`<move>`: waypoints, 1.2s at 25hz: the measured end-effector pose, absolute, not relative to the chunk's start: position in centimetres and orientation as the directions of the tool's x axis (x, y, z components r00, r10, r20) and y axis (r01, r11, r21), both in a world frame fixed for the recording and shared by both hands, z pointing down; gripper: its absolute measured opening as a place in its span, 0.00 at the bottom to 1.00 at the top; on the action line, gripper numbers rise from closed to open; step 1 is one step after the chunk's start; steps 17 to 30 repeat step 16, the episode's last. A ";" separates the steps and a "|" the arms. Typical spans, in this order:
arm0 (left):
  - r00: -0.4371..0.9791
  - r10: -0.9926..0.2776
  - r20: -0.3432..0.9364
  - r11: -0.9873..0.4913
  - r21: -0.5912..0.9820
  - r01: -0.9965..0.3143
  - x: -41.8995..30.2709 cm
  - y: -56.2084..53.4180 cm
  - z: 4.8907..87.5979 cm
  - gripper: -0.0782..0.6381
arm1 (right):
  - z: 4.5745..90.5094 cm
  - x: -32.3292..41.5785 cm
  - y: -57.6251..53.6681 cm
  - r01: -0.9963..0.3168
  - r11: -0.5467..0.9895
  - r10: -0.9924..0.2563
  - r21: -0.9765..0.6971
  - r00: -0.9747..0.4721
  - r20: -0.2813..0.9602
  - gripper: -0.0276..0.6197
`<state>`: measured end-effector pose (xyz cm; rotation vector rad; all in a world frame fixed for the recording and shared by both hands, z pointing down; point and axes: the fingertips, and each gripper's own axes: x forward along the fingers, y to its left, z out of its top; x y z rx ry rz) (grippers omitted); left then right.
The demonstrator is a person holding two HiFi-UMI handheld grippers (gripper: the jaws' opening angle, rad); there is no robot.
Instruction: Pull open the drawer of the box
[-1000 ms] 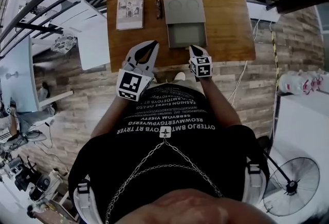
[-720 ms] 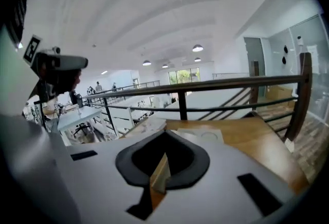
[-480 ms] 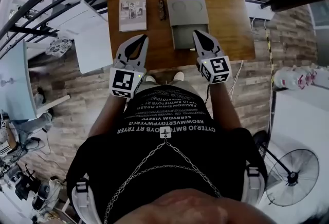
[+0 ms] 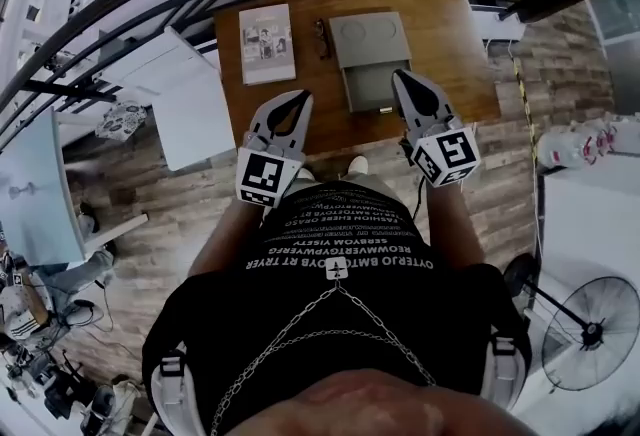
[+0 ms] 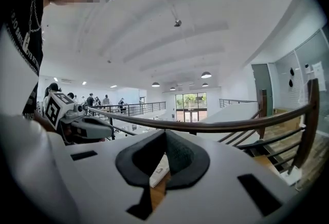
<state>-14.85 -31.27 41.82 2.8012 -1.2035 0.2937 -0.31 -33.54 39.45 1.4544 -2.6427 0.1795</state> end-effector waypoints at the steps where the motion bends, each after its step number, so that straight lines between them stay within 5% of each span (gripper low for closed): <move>1: 0.682 -0.702 0.205 -0.697 -0.001 -0.717 -14.9 -31.1 41.9 0.12 | 39.5 -0.5 -33.3 -0.849 0.527 -0.834 -0.044 -0.527 0.167 0.04; 30: 0.767 -0.621 0.159 -0.778 -0.006 -0.629 -15.6 -33.2 42.8 0.12 | 42.1 -2.1 -32.7 -0.898 0.439 -0.870 -0.028 -0.432 0.238 0.04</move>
